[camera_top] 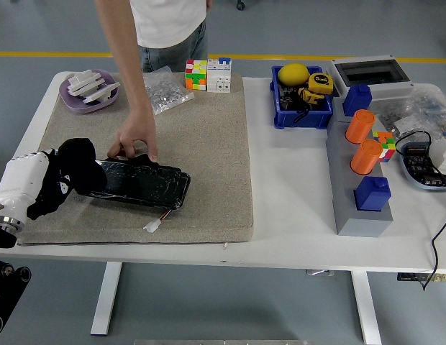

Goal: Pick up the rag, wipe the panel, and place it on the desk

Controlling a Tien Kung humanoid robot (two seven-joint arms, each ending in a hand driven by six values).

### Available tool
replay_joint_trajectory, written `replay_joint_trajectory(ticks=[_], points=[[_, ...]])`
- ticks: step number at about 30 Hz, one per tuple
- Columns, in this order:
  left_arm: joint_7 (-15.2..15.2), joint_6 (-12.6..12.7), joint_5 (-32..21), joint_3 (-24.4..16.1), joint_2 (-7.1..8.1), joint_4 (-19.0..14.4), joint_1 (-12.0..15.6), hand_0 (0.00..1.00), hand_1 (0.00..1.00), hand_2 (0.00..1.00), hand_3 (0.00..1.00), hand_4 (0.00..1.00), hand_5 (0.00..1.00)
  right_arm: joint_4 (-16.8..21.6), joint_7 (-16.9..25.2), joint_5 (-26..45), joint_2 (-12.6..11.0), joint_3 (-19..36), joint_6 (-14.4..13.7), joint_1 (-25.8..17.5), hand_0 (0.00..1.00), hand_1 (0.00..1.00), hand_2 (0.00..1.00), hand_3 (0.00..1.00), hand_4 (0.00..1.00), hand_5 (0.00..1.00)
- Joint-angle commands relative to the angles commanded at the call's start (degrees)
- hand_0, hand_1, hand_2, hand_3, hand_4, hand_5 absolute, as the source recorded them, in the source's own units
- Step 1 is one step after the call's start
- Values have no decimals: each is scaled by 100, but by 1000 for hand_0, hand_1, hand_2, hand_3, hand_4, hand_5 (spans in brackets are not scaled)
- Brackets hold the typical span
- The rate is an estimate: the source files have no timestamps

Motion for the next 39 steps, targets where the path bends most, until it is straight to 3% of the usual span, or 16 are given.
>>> replay_joint_trajectory(ticks=[12,13,18,19,20,24,25,32,39], points=[[-247,53,0,-185,20,613,-125,264,315,544,531,479,2,0,-6,-3,11,-17,-19,-8,754,621,677,613,998,515],[-231,14,0,-187,24,632,-125,384,543,604,559,610,84,0,-7,-6,11,-16,-19,-9,753,621,677,613,998,516],[-194,-110,0,-175,26,639,-107,384,543,604,559,610,84,0,-10,-21,11,-17,-18,-23,753,621,677,613,998,516],[-191,-120,0,-169,27,640,-104,617,782,780,630,839,162,0,-10,-32,11,-8,-18,-26,753,620,677,612,998,514],[-188,-130,0,-166,27,640,-100,617,782,780,630,839,162,0,-11,-43,9,-2,-17,-27,753,620,677,612,998,514],[-148,-174,0,-170,27,598,-64,617,782,780,630,839,162,0,-12,-81,8,36,-22,-33,753,620,677,612,998,514],[-145,-178,0,-171,27,588,-57,713,826,810,789,998,323,0,-11,-94,9,52,-24,-34,753,620,677,614,998,515],[-90,-310,0,-221,32,345,41,752,844,822,803,998,354,0,-11,-170,16,132,-33,-36,755,620,678,613,998,515],[-129,-466,-86,-303,87,-111,255,760,851,824,808,998,387,0,-7,-252,15,230,-38,-43,757,620,678,613,998,516]])
